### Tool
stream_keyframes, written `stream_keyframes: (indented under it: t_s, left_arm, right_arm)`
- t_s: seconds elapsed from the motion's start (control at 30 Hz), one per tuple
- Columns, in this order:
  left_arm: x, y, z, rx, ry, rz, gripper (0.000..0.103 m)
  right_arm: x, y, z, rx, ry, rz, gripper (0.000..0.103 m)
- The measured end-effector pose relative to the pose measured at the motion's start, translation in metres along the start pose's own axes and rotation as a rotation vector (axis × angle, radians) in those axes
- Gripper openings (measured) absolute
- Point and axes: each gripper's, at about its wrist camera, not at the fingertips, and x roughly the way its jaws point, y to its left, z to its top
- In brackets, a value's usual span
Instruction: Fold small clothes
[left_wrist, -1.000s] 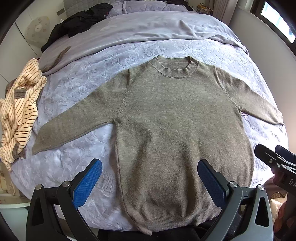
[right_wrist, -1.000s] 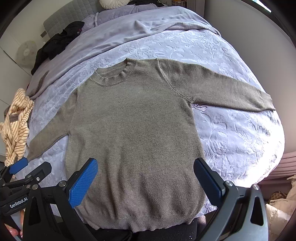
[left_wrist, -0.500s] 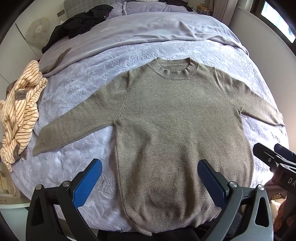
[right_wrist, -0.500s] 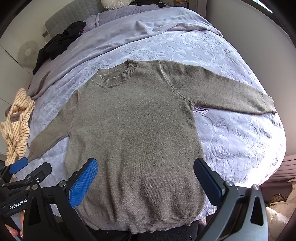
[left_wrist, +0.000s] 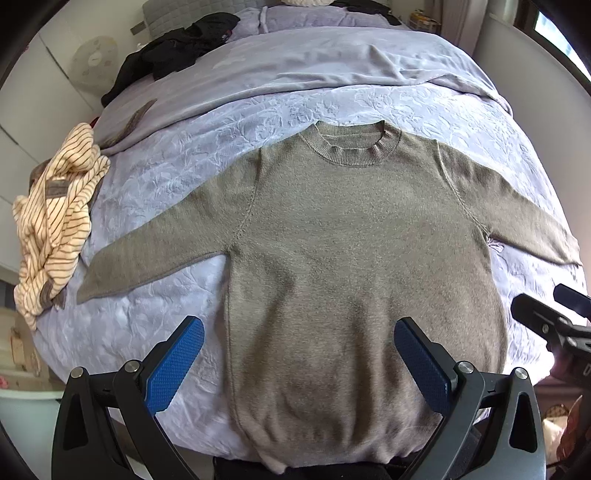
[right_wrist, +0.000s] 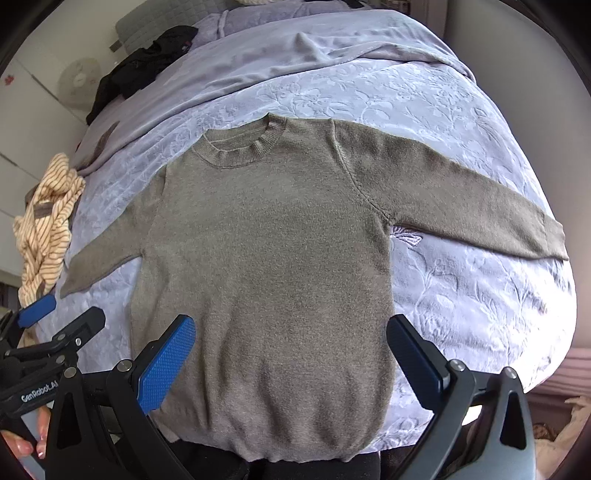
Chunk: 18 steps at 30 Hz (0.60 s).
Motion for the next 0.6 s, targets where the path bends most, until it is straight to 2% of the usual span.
stream_keyframes:
  t_s: [0.13,0.27,0.47,0.6]
  left_arm:
    - [0.003,-0.006,-0.003,-0.049,0.018,0.010,0.103]
    - [0.010,-0.004,-0.006,-0.090,0.048,0.004,0.103]
    - [0.026,0.005,-0.003,-0.058,0.053,-0.018,0.103]
    - [0.046,0.015,0.003,-0.030,0.067,-0.063,0.103]
  right_arm:
    - [0.007,-0.009,0.004,-0.055,0.031,-0.006,0.103]
    - [0.018,-0.018,0.009,-0.045,0.058,0.008,0.103]
    - [0.033,-0.016,0.017,-0.003,0.090,0.022,0.103]
    - [0.042,-0.006,0.019,0.020,0.076,-0.014,0.103]
